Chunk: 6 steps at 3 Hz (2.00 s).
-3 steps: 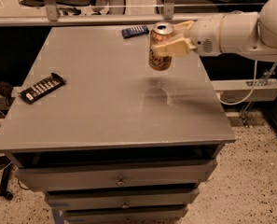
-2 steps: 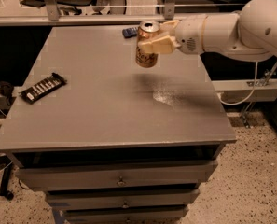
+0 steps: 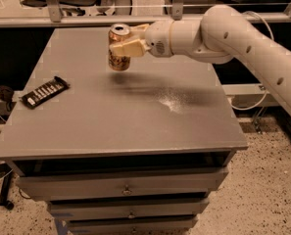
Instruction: Move orange can near rxbar blueberry
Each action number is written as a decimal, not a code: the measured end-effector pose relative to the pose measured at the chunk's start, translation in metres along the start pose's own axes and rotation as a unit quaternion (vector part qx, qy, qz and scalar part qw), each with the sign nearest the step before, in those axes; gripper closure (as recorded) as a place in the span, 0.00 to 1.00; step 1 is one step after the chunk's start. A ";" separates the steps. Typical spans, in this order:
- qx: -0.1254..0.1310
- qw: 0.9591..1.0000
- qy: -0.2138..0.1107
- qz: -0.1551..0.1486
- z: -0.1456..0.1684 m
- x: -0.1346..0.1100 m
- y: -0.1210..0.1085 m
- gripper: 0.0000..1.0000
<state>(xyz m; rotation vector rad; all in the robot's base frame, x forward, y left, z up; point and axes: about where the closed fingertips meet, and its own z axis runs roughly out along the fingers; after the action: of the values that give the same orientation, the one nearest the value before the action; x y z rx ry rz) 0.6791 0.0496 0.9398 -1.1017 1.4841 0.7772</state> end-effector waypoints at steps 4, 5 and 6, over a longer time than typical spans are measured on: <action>0.077 0.994 0.033 -0.065 0.022 0.005 -0.131 1.00; 0.098 0.992 0.056 -0.058 0.009 0.026 -0.163 1.00; 0.108 0.991 0.062 -0.052 0.006 0.040 -0.183 1.00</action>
Offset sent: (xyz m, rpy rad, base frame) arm 0.1089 0.0087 0.0159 -0.0525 -0.1581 -0.0812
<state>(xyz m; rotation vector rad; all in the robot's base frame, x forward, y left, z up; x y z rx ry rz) 0.8518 -0.0194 0.9167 -1.0681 1.5600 0.4703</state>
